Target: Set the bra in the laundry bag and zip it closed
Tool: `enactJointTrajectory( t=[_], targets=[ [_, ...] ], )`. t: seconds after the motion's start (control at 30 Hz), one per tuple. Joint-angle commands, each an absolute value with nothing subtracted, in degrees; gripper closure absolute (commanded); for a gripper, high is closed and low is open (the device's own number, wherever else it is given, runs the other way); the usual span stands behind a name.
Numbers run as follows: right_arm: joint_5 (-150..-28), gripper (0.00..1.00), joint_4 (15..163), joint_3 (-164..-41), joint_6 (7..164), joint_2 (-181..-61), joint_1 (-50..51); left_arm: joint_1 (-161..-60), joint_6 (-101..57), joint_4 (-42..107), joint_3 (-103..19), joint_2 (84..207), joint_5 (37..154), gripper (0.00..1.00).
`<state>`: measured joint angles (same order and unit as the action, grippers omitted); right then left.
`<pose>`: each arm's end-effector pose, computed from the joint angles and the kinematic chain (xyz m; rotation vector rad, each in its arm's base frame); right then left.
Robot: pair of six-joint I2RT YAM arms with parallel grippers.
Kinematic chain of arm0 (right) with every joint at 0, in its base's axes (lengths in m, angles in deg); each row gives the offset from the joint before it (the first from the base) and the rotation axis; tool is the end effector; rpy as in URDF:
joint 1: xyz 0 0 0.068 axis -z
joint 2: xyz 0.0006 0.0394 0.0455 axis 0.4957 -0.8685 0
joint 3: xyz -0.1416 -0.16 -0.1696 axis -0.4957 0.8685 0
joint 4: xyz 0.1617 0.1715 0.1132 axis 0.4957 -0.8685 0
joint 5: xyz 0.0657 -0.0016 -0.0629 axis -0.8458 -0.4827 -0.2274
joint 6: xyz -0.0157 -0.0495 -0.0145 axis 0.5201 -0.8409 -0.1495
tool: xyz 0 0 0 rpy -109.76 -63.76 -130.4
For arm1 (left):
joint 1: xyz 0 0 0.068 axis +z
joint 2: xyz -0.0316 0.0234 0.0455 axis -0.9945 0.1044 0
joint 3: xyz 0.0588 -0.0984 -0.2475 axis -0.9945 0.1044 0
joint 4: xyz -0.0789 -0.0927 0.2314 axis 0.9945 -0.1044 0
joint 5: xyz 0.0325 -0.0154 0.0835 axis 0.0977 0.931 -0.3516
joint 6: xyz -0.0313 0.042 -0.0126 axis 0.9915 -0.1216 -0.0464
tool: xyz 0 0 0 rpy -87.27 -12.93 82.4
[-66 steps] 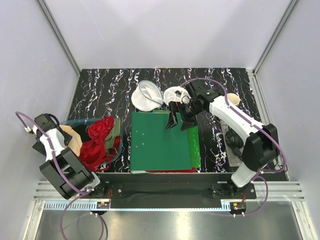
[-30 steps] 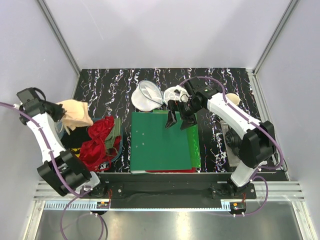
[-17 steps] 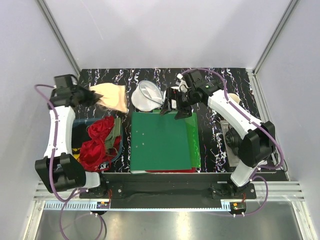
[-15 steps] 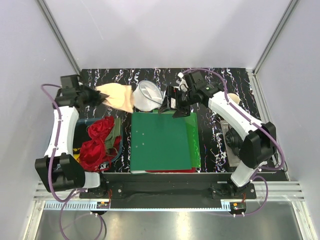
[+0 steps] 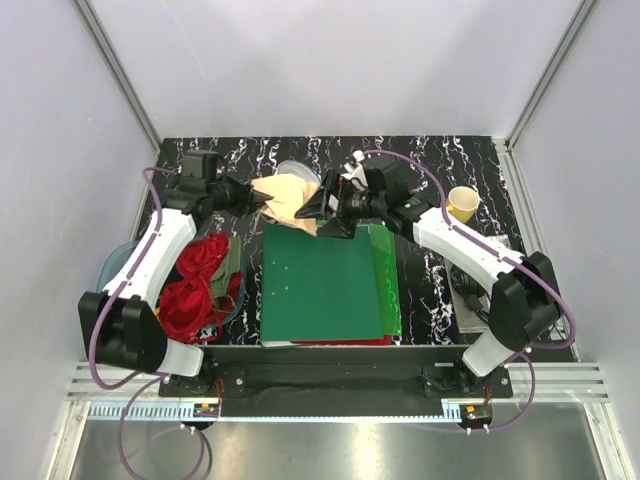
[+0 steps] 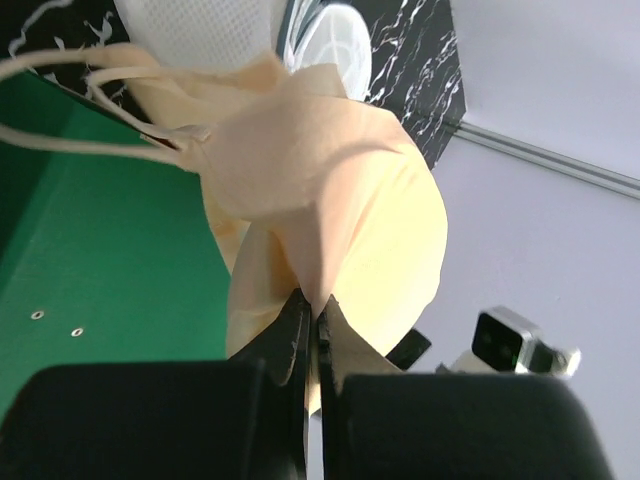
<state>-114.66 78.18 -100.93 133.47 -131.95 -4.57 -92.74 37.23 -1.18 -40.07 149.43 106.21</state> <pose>0.2953 0.2251 0.3068 0.0198 2.3924 1.4667 0.3004 -0.0579 0.3206 -1.1192 2.2288 -1.0434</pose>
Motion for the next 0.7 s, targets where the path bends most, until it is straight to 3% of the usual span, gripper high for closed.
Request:
enactJointTrajectory(
  t=[0.0,0.67],
  targets=[
    [-110.44,0.0,89.22,-99.33,140.62,-131.11,-8.07,-94.29,42.21,2.86,-41.95,151.05,105.7,1.0],
    [-98.39,0.0,96.95,-92.72,143.96,-127.5,-9.75,-96.66,52.66,5.58,-37.47,146.75,105.97,1.0]
  ],
)
